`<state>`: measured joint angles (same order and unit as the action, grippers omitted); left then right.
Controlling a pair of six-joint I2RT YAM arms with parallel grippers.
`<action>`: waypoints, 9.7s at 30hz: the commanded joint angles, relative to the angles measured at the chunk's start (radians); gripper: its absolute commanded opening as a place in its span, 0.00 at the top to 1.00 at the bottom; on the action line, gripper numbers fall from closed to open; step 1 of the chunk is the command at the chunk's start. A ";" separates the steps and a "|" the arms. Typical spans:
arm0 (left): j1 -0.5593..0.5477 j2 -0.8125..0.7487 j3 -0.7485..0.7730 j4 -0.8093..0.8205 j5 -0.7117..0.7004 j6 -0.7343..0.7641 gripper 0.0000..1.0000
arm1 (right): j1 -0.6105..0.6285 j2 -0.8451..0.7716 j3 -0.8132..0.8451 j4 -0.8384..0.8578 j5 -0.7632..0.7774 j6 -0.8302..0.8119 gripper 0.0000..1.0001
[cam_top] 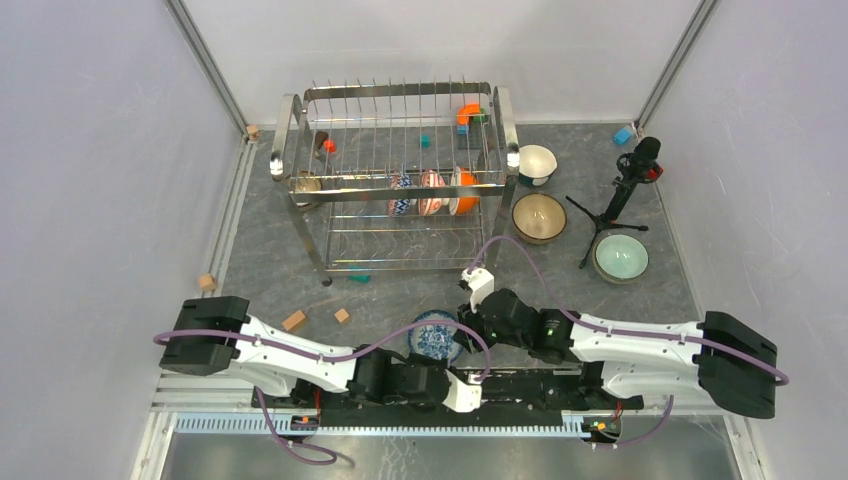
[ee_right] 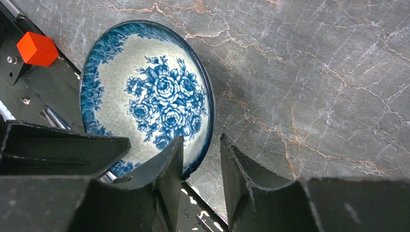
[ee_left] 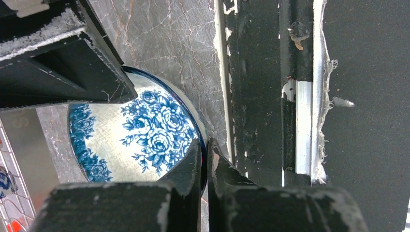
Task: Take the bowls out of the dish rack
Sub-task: Place the bowl at the center of the board.
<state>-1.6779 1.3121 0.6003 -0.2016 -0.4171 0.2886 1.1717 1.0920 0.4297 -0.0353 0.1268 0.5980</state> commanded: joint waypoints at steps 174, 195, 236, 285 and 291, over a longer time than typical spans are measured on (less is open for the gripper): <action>1.023 -0.491 0.272 -0.962 -0.721 -1.293 0.98 | 0.006 -0.464 -0.267 0.127 -0.069 -0.073 0.12; 1.111 -0.508 0.312 -1.209 -0.749 -1.557 0.98 | 0.006 -0.490 -0.259 0.121 -0.085 -0.074 0.13; 2.001 -0.008 0.152 0.024 0.134 -1.296 0.98 | 0.006 -0.492 -0.349 0.165 -0.008 -0.100 0.15; 2.009 -0.073 0.134 -0.057 0.177 -1.206 0.49 | 0.006 -0.592 -0.355 0.047 0.039 -0.100 0.15; 2.009 -0.139 0.130 -0.092 0.199 -1.209 0.41 | 0.006 -0.615 -0.353 0.038 0.036 -0.096 0.15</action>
<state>0.3252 1.2201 0.7124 -0.2584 -0.2436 -0.9512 1.1740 0.4995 0.0483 0.0002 0.1417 0.5102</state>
